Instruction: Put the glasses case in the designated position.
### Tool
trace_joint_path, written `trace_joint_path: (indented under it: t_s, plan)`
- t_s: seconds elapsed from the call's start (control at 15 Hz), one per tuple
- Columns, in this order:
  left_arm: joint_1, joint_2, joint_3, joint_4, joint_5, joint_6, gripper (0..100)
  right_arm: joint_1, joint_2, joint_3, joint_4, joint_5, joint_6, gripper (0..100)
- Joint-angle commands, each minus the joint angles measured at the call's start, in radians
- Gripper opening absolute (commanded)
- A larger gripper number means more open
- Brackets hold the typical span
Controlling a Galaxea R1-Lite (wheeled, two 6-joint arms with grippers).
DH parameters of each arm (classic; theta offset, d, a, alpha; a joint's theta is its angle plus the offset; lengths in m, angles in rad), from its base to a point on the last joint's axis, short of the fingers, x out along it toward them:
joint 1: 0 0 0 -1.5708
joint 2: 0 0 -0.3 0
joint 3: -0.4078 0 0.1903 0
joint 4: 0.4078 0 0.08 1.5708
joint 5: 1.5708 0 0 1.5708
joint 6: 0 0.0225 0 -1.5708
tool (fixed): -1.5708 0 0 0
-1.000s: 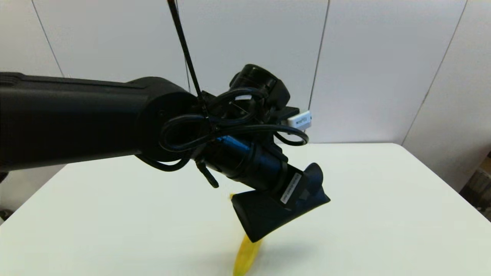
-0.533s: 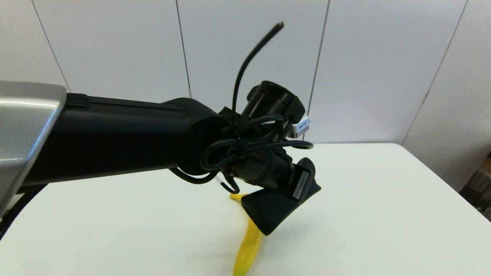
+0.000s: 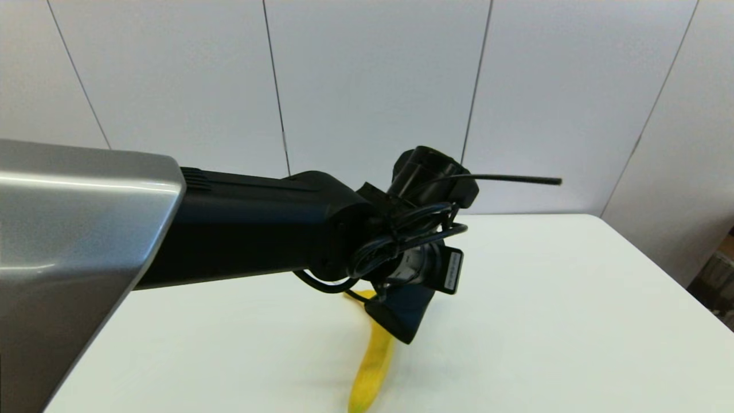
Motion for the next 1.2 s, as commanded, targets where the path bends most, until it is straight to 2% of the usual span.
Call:
trace_joint_path:
  t_s: [0.07, 0.4, 0.87, 1.2]
  plan:
    - [-0.02, 0.021, -0.006, -0.003, 0.052, -0.034, 0, 0.0, 0.001, 0.0, 0.0, 0.001, 0.0, 100]
    - [-0.07, 0.023, -0.006, -0.005, 0.034, -0.022, 0, 0.0, 0.001, 0.0, 0.0, 0.001, 0.0, 100]
    - [-0.066, 0.069, -0.016, -0.123, -0.201, 0.09, 0, 0.0, 0.001, 0.0, 0.0, 0.001, 0.0, 100]
    - [-0.035, 0.121, -0.031, -0.143, -0.215, 0.093, 0, 0.0, 0.001, 0.0, 0.0, 0.001, 0.0, 100]
